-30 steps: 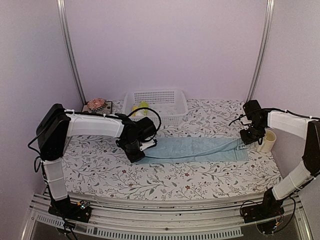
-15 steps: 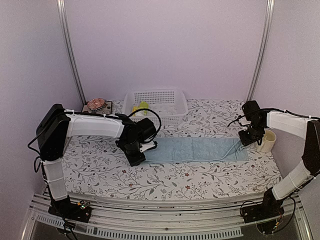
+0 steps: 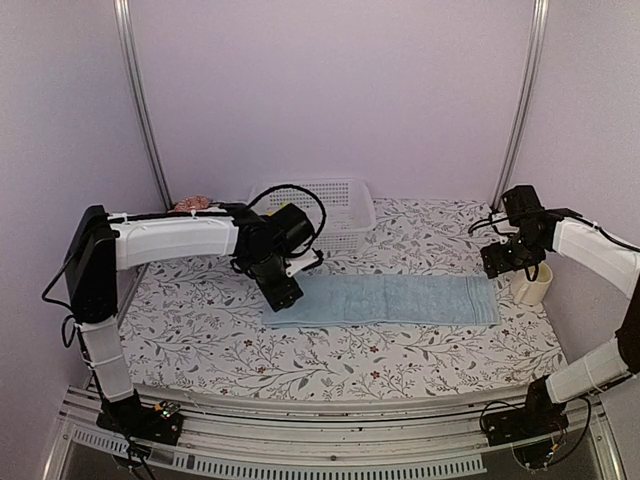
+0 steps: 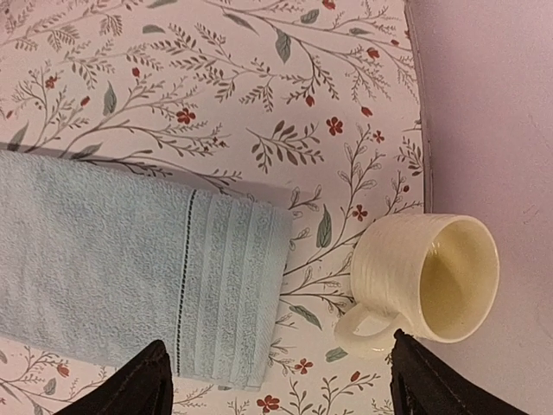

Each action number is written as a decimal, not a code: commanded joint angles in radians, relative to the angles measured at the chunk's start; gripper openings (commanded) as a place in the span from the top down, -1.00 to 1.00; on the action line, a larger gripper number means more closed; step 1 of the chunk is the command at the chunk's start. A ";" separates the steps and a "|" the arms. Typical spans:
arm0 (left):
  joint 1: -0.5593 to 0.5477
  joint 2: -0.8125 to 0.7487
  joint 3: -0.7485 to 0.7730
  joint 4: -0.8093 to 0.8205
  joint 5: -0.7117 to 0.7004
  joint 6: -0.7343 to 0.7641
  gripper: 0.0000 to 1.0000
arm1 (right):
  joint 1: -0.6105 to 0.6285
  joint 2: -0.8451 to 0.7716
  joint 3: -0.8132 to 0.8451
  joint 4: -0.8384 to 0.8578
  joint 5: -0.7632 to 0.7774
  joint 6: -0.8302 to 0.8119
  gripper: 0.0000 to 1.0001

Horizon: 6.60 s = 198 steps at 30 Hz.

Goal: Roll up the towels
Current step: Fold the towel at the center of the board, then move the towel to the center of the board, then pick up the towel from the center of the board, then fold the towel at the center of the board.

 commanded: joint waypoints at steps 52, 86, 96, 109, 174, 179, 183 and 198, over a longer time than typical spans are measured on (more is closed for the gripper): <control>0.204 0.204 -0.100 0.019 -0.093 -0.229 0.49 | -0.068 0.246 -0.062 0.217 -0.472 0.255 -0.67; 0.167 0.157 -0.085 0.020 -0.103 -0.233 0.44 | -0.097 0.322 -0.264 0.342 -0.523 0.331 0.45; 0.140 0.147 -0.086 0.011 -0.111 -0.238 0.40 | -0.106 0.260 -0.205 0.316 -0.549 0.333 0.96; 0.065 0.008 -0.071 0.002 -0.045 -0.251 -0.62 | -0.195 0.088 -0.002 0.044 -0.498 0.186 0.96; 0.148 -0.169 -0.229 0.063 -0.127 -0.319 -0.93 | 0.484 0.540 0.513 0.308 -0.889 0.323 0.95; 0.148 -0.170 -0.233 0.065 -0.122 -0.318 -0.93 | 0.491 0.573 0.515 0.348 -0.888 0.339 0.95; 0.148 -0.172 -0.239 0.068 -0.114 -0.318 -0.93 | 0.496 0.606 0.530 0.351 -0.892 0.340 0.95; 0.147 -0.165 -0.231 0.076 -0.093 -0.310 -0.93 | 0.521 0.699 0.555 0.441 -0.885 0.372 0.93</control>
